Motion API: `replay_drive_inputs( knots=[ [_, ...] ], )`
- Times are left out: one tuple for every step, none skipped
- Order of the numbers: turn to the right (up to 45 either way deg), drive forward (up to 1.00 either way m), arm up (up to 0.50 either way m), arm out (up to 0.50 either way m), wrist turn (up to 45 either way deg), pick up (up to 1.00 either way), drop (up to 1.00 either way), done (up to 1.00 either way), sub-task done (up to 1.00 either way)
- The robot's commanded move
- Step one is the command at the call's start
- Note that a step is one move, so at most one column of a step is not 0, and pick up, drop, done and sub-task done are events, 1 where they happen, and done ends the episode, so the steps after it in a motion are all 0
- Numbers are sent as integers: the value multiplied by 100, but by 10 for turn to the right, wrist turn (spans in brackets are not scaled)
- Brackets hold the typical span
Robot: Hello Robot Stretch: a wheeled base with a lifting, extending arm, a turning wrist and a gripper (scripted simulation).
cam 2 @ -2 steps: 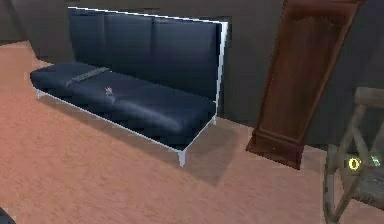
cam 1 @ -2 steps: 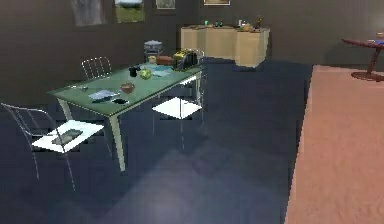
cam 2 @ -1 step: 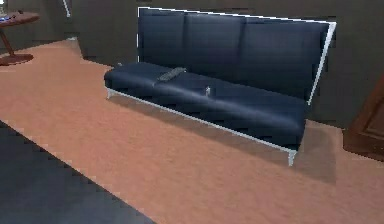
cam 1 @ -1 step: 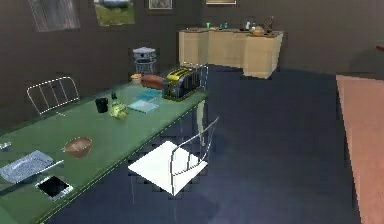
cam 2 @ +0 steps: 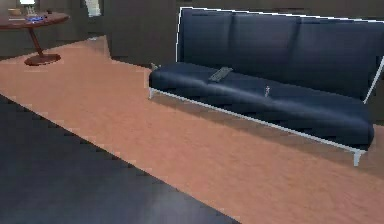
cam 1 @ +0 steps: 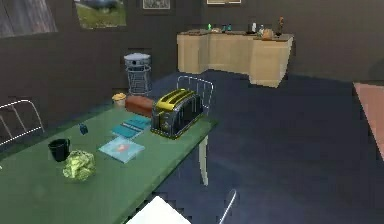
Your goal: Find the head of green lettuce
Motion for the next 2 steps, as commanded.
replay_drive_inputs(
  knots=[
    [-300, 0, 0, 0, 0, 0, 0, 0, 0],
    [0, 0, 0, 0, 0, 0, 0, 100, 0]
  ],
)
